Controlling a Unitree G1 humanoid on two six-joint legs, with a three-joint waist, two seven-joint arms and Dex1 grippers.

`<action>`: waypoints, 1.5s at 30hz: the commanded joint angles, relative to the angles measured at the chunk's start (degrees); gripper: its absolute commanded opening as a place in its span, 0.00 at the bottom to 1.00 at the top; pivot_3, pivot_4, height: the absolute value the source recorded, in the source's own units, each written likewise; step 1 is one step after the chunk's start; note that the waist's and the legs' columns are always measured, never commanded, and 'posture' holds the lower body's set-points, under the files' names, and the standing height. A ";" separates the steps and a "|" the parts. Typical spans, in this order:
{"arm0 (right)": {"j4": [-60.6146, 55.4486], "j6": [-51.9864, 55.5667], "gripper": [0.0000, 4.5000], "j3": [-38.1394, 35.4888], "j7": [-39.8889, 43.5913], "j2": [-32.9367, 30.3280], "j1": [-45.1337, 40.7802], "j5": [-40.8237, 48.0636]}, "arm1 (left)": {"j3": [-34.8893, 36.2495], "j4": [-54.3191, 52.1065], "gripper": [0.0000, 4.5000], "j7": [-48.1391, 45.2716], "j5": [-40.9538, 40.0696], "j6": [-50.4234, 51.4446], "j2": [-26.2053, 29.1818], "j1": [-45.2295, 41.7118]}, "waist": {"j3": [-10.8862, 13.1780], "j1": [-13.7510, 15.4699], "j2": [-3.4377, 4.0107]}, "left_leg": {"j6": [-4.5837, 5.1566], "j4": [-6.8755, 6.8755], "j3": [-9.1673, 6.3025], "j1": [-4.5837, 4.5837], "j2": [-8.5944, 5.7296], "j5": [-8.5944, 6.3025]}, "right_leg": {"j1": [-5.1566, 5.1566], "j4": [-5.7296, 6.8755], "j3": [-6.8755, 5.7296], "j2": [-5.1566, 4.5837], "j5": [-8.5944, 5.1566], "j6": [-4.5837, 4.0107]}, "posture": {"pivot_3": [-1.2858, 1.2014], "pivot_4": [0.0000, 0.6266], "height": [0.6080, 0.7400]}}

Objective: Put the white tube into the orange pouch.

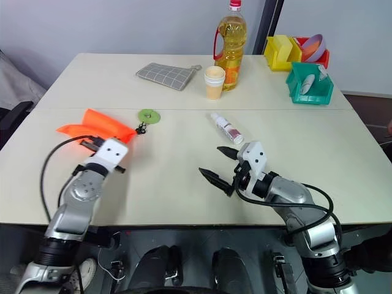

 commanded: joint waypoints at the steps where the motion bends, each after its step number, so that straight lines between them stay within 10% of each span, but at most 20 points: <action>1: 0.83 -1.65 1.00 -3.63 -1.17 -0.24 -1.19 -0.27 | -4.05 -4.39 0.00 -2.53 -1.11 -0.78 -2.47 -1.51 | 0.00 -0.06 0.00 | 0.00 0.00 0.00 0.00 0.00 0.00 | 0.00 0.00 0.00 0.02 0.01 0.01 | 0.52 0.24 1.00; 12: 12.07 -3.25 1.00 -5.53 -3.75 -1.31 -6.77 -5.66 | -8.49 -14.04 0.00 -12.06 -8.34 3.60 -8.29 -2.78 | 0.00 -0.23 0.01 | 0.02 0.03 0.01 0.04 0.00 0.03 | 0.03 0.05 0.00 0.09 0.03 0.08 | 0.52 0.24 1.00; 23: 30.27 -3.60 1.00 -1.38 -10.41 3.01 -18.37 -14.86 | 4.65 -17.80 0.00 -16.59 -15.15 5.92 2.68 7.98 | 0.01 -0.45 0.05 | -0.14 -0.01 0.03 0.13 0.07 0.12 | 0.00 0.18 0.03 0.15 0.08 0.19 | 0.52 0.24 1.00; 34: 48.36 -11.03 1.00 -1.82 -13.40 7.56 -26.69 -18.83 | 5.59 -17.99 0.00 -16.20 -18.51 6.59 2.49 8.47 | 0.01 -0.55 0.05 | -0.41 0.01 0.09 0.12 0.01 0.28 | 0.02 0.17 0.03 0.07 0.09 0.19 | 0.52 0.24 1.00; 41: 48.82 -12.58 0.38 -1.97 -12.90 8.20 -26.64 -18.75 | 4.26 -17.11 0.00 -15.94 -18.90 6.71 2.29 7.23 | 0.01 -0.54 0.06 | -0.44 -0.02 0.10 0.12 0.02 0.30 | 0.02 0.17 0.03 0.09 0.09 0.20 | 0.52 0.24 1.00; 45: 48.00 -13.57 0.38 -1.65 -12.58 8.07 -25.83 -19.41 | 3.46 -16.65 0.00 -15.90 -18.96 6.51 1.99 6.89 | 0.01 -0.53 0.06 | -0.45 -0.01 0.09 0.12 0.02 0.30 | 0.02 0.17 0.03 0.09 0.09 0.20 | 0.52 0.24 1.00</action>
